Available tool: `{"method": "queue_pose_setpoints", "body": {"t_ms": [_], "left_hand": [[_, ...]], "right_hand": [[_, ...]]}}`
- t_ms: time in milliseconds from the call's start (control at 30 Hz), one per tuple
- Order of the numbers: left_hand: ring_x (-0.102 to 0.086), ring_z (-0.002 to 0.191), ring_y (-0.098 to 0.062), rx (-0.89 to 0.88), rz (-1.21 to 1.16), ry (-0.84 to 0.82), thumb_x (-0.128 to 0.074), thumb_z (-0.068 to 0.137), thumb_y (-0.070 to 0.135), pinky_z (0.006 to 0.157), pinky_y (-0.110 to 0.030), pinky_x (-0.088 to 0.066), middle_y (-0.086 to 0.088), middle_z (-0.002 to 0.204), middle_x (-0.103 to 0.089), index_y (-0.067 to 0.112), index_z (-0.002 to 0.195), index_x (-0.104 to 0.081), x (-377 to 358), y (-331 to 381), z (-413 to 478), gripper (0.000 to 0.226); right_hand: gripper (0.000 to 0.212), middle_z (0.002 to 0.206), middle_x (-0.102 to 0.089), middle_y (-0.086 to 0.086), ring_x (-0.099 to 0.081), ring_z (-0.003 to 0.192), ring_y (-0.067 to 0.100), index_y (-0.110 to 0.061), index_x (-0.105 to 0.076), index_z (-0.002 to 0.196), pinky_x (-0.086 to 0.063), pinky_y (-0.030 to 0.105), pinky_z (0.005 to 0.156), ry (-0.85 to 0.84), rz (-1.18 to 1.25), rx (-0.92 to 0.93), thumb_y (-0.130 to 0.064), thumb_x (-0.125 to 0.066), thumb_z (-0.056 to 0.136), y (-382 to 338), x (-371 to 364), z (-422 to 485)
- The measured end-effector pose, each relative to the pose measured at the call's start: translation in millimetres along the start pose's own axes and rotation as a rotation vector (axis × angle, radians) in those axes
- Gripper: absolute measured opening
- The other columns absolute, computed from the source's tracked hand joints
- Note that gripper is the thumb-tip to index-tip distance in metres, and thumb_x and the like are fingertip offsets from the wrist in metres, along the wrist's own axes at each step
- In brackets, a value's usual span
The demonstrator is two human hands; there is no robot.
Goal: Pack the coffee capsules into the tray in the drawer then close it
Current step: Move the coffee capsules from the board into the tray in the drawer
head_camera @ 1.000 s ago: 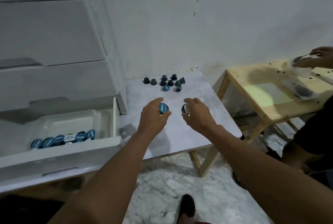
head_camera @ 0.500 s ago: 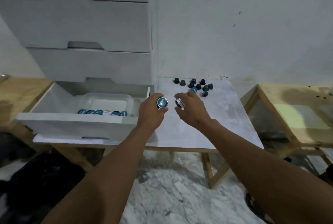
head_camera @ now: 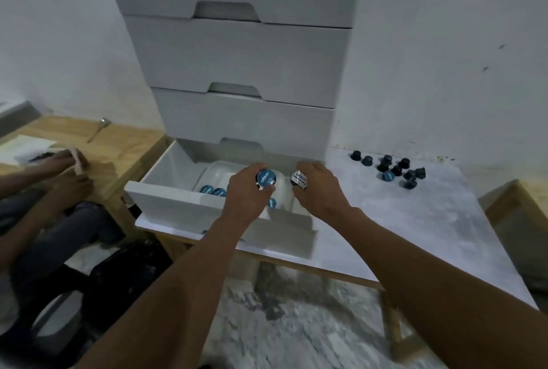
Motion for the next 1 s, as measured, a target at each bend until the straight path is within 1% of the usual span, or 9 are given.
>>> {"method": "queue_pose_setpoints", "body": {"t_ms": [100,233,367,433,567,633,800,900,1000], "left_hand": [[-0.061,0.091,-0.011,-0.012,0.03,-0.025,-0.072,0.08,0.015,0.084,-0.019,-0.042,-0.001,0.108,-0.068,0.014,0.118,-0.06,24,-32,26,0.04],[-0.055,0.084,-0.006,-0.011,0.131,-0.113,-0.071,0.079,0.014,0.08,-0.015,-0.038,-0.001,0.107,-0.069,0.017,0.121,-0.059,57,-78,63,0.044],[-0.057,0.08,-0.01,-0.005,0.178,-0.232,-0.072,0.076,0.011,0.076,-0.023,-0.048,0.004,0.093,-0.064,0.017,0.109,-0.063,79,-121,93,0.035],[-0.059,0.082,-0.013,-0.034,0.197,-0.265,-0.074,0.073,0.011,0.079,-0.029,-0.053,0.002,0.094,-0.066,0.017,0.102,-0.065,84,-139,105,0.031],[-0.061,0.089,-0.017,-0.025,0.2,-0.35,-0.076,0.074,0.016,0.082,-0.029,-0.052,-0.003,0.103,-0.067,0.016,0.108,-0.064,78,-171,119,0.036],[-0.061,0.093,-0.017,-0.047,0.198,-0.376,-0.076,0.074,0.016,0.084,-0.03,-0.052,-0.003,0.107,-0.066,0.016,0.111,-0.063,71,-179,124,0.04],[-0.059,0.101,-0.021,-0.07,0.221,-0.446,-0.074,0.075,0.01,0.085,-0.027,-0.046,-0.006,0.114,-0.062,0.015,0.116,-0.062,51,-191,145,0.044],[-0.058,0.098,-0.021,-0.091,0.229,-0.47,-0.074,0.073,0.009,0.085,-0.028,-0.047,-0.008,0.111,-0.063,0.013,0.114,-0.062,39,-197,158,0.043],[-0.059,0.093,-0.017,-0.083,0.248,-0.534,-0.075,0.073,0.016,0.081,-0.025,-0.048,-0.004,0.106,-0.065,0.017,0.109,-0.062,24,-209,165,0.038]], "right_hand": [[0.035,0.12,-0.056,0.015,-0.055,0.107,0.031,-0.009,-0.057,0.119,-0.042,0.031,0.088,0.013,0.029,-0.012,-0.01,-0.06,0.085,-24,-27,29],[0.042,0.122,-0.052,0.016,-0.053,0.108,0.031,-0.01,-0.055,0.125,-0.041,0.033,0.093,0.013,0.063,-0.063,-0.005,-0.061,0.083,-58,-68,61],[0.042,0.121,-0.051,0.014,-0.053,0.108,0.03,-0.014,-0.055,0.124,-0.04,0.029,0.09,0.004,0.056,-0.133,-0.013,-0.065,0.083,-84,-103,88],[0.042,0.119,-0.052,0.013,-0.054,0.106,0.03,-0.015,-0.055,0.124,-0.04,0.029,0.088,0.012,0.048,-0.163,-0.015,-0.064,0.084,-93,-115,98],[0.044,0.118,-0.055,0.012,-0.054,0.104,0.029,-0.011,-0.053,0.124,-0.043,0.033,0.089,-0.003,0.059,-0.229,-0.012,-0.065,0.082,-99,-139,110],[0.04,0.113,-0.057,0.011,-0.056,0.1,0.029,-0.011,-0.056,0.118,-0.044,0.033,0.085,-0.018,0.048,-0.244,-0.011,-0.066,0.08,-97,-149,116],[0.04,0.112,-0.057,0.012,-0.055,0.1,0.028,-0.012,-0.06,0.116,-0.04,0.027,0.083,-0.065,0.023,-0.262,-0.008,-0.067,0.077,-85,-172,138],[0.042,0.114,-0.06,0.013,-0.057,0.102,0.028,-0.01,-0.059,0.119,-0.045,0.03,0.086,-0.104,0.014,-0.252,-0.009,-0.069,0.078,-77,-187,153],[0.04,0.113,-0.059,0.013,-0.056,0.106,0.028,-0.01,-0.059,0.119,-0.043,0.032,0.091,-0.186,-0.011,-0.27,-0.013,-0.067,0.08,-68,-207,164]]}}
Point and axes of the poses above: each hand's wrist, its own z-axis towards the middle knuckle, its own x-axis out of the back of the hand, y = z × x, the point moved 9 cm from there along z, towards the middle knuckle
